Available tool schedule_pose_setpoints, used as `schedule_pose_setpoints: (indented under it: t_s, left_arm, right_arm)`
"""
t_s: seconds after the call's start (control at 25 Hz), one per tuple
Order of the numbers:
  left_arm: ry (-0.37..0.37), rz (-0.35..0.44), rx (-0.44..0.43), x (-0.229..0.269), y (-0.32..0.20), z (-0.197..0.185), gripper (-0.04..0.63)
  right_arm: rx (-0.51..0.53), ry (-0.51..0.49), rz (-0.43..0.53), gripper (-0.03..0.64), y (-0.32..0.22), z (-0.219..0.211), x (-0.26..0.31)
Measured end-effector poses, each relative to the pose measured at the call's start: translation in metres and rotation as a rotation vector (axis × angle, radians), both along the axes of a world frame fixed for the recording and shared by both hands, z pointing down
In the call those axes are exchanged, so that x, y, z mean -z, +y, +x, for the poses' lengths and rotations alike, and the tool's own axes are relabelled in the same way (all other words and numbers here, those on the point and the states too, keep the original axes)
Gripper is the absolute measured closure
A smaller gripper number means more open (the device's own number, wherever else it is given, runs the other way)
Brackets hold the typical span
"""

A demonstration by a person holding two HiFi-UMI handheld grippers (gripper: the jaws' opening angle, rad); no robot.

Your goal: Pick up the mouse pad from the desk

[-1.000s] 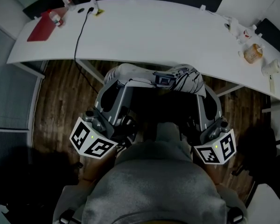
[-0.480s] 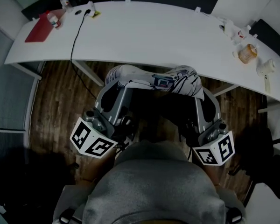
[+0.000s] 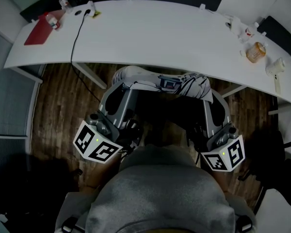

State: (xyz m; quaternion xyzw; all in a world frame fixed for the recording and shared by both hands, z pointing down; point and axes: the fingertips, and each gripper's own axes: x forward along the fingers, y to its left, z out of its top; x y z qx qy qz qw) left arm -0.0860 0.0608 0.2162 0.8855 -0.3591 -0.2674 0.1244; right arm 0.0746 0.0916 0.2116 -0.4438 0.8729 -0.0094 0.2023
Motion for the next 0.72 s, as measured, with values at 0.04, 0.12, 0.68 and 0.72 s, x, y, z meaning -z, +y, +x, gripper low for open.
schedule_pose_setpoints:
  t_s: [0.04,0.12,0.68,0.72]
  left_arm:
    - [-0.002,0.0,0.0,-0.0003,-0.0002,0.0002,0.576]
    - [-0.006,0.003,-0.001,-0.0002,-0.0003,0.0008,0.575]
    - [-0.026,0.004,-0.012,-0.0022,0.0028,-0.0021,0.575]
    - [-0.025,0.002,-0.011,-0.0026,0.0029,-0.0035,0.575]
  right_arm:
    - [-0.001,0.001,0.001,0.592,0.0,0.0003,0.0]
    - [-0.002,0.001,0.006,0.592,0.0005,0.0007,0.0009]
    - [-0.014,0.001,0.006,0.594,0.0061,-0.0025,-0.0027]
    - [-0.012,0.002,0.006,0.594,0.006,-0.0039,-0.0028]
